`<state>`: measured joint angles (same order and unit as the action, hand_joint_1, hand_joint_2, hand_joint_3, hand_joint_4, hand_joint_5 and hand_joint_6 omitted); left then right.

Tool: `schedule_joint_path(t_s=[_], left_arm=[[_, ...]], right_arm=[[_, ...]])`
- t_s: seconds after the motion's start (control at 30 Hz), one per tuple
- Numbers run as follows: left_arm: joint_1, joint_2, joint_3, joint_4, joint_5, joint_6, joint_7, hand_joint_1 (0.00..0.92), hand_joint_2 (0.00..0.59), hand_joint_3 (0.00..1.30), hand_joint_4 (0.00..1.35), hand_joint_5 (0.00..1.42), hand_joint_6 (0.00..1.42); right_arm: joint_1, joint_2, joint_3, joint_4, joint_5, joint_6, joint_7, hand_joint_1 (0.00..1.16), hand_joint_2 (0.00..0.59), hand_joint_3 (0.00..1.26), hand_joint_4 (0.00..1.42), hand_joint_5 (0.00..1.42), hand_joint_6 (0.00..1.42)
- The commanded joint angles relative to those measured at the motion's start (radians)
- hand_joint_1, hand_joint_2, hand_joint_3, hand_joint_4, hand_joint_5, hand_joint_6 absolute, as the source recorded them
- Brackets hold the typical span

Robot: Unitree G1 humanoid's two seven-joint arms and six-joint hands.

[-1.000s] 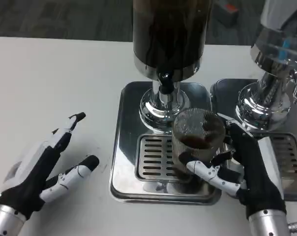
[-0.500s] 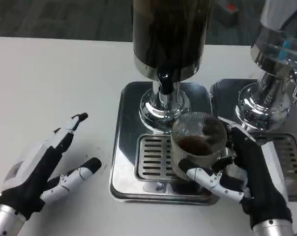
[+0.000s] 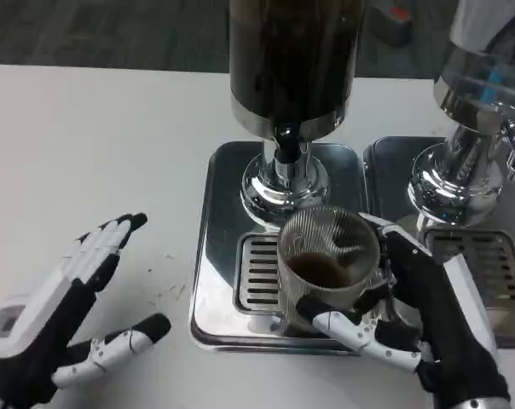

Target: Grasp the cup under the faucet to collect the drink, then remove the cup.

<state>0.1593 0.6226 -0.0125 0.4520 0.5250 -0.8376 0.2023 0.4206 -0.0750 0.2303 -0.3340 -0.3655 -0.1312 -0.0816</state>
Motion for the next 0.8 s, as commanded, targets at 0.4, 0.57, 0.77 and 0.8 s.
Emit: schedule_joint_path(t_s=[0.4, 0.57, 0.77, 0.8], left_arm=[[0.242, 0.062, 0.088, -0.241, 0.166, 0.095, 0.089, 0.0, 0.134, 0.0, 0.0, 0.0, 0.0], [0.252, 0.05, 0.077, -0.256, 0.165, 0.117, 0.1, 0.0, 0.134, 0.0, 0.0, 0.0, 0.0], [0.252, 0.039, 0.065, -0.262, 0.166, 0.136, 0.097, 0.0, 0.134, 0.0, 0.0, 0.0, 0.0], [0.253, 0.037, 0.065, -0.262, 0.164, 0.138, 0.097, 0.0, 0.134, 0.0, 0.0, 0.0, 0.0]], right_arm=[[0.067, -0.058, -0.026, -0.136, 0.059, 0.001, 0.103, 0.9, 0.239, 0.47, 0.6, 0.68, 0.82], [0.081, -0.064, -0.037, -0.141, 0.074, -0.003, 0.113, 0.9, 0.239, 0.47, 0.6, 0.68, 0.83], [0.077, -0.063, -0.037, -0.136, 0.078, -0.011, 0.115, 0.9, 0.239, 0.47, 0.6, 0.68, 0.83], [0.077, -0.063, -0.036, -0.136, 0.079, -0.01, 0.115, 0.9, 0.239, 0.47, 0.6, 0.68, 0.83]])
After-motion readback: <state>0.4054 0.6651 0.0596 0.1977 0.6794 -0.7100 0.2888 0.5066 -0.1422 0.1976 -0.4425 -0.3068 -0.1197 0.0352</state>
